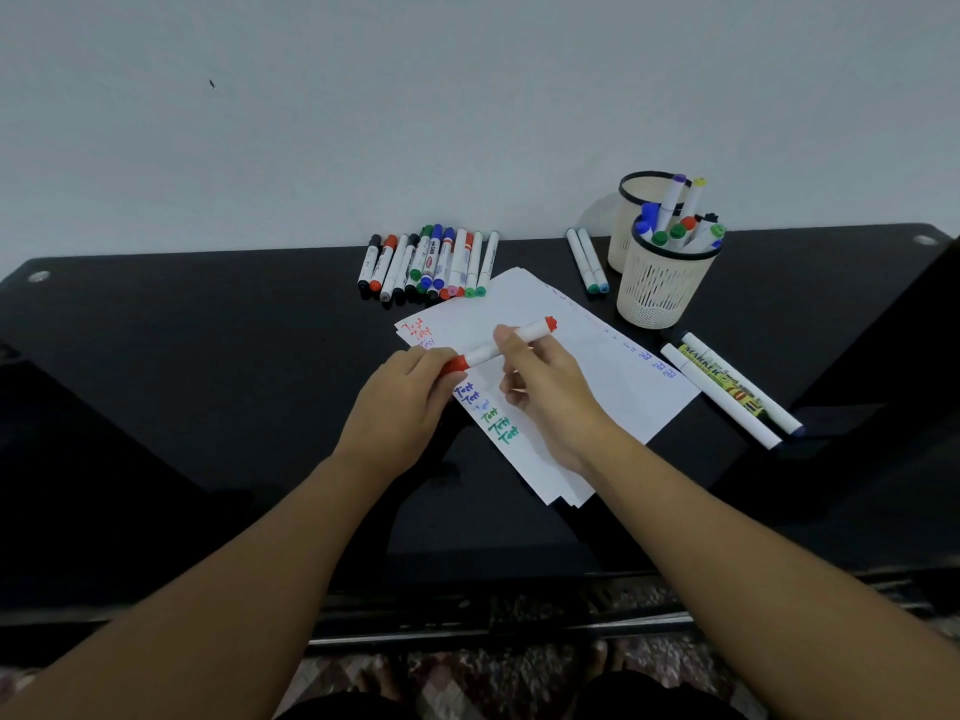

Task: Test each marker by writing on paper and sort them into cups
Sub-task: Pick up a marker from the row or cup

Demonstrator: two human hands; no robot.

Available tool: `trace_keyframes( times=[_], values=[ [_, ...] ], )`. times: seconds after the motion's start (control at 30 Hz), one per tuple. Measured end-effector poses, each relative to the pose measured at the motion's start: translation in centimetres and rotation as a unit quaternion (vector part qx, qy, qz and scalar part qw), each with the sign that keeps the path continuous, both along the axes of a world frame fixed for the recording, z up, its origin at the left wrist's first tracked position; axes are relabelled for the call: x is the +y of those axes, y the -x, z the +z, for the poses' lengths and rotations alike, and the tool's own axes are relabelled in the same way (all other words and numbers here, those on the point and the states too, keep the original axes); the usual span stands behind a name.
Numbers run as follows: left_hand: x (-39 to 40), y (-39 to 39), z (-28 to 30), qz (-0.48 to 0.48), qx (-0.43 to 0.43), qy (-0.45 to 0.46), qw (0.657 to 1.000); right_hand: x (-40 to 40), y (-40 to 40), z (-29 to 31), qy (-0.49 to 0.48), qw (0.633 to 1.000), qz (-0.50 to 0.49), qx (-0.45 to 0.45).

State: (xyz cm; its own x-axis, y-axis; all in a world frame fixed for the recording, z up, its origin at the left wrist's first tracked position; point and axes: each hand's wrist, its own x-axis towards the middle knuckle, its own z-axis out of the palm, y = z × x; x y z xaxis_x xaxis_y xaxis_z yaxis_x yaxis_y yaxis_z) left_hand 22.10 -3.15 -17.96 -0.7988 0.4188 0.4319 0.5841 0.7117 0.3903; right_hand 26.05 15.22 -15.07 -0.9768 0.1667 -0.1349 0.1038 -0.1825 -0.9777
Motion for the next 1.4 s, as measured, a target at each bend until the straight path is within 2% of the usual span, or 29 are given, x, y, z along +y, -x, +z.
trace_keyframes(
  times=[0.1,0.37,0.67,0.9,1.13,1.23,1.4],
  values=[
    [-0.1,-0.2,0.0,0.001,-0.004,-0.002,1.000,-1.1,0.1,0.6,-0.029,0.998,0.049,0.008],
    [0.1,-0.4,0.2,-0.012,0.003,0.007,1.000,-1.0,1.0,1.2,-0.051,0.997,0.059,-0.004],
    [-0.1,-0.2,-0.3,-0.023,-0.013,-0.015,1.000,-1.0,1.0,0.9,-0.009,0.998,0.053,-0.015],
    [0.0,-0.6,0.2,-0.017,0.021,-0.002,1.000,-1.5,0.9,1.3,-0.054,0.995,0.083,-0.002],
    [-0.1,-0.7,0.1,-0.029,-0.015,0.004,0.999,-0.1,1.2,0.8,-0.033,0.991,0.127,0.006],
    [-0.2,-0.6,0.0,-0.033,-0.023,0.005,0.999,-0.1,1.2,0.6,-0.016,0.992,0.123,0.007],
    [0.0,-0.5,0.0,-0.030,-0.032,-0.017,0.999,-0.5,1.2,1.2,-0.070,0.993,0.090,0.022]
  ],
)
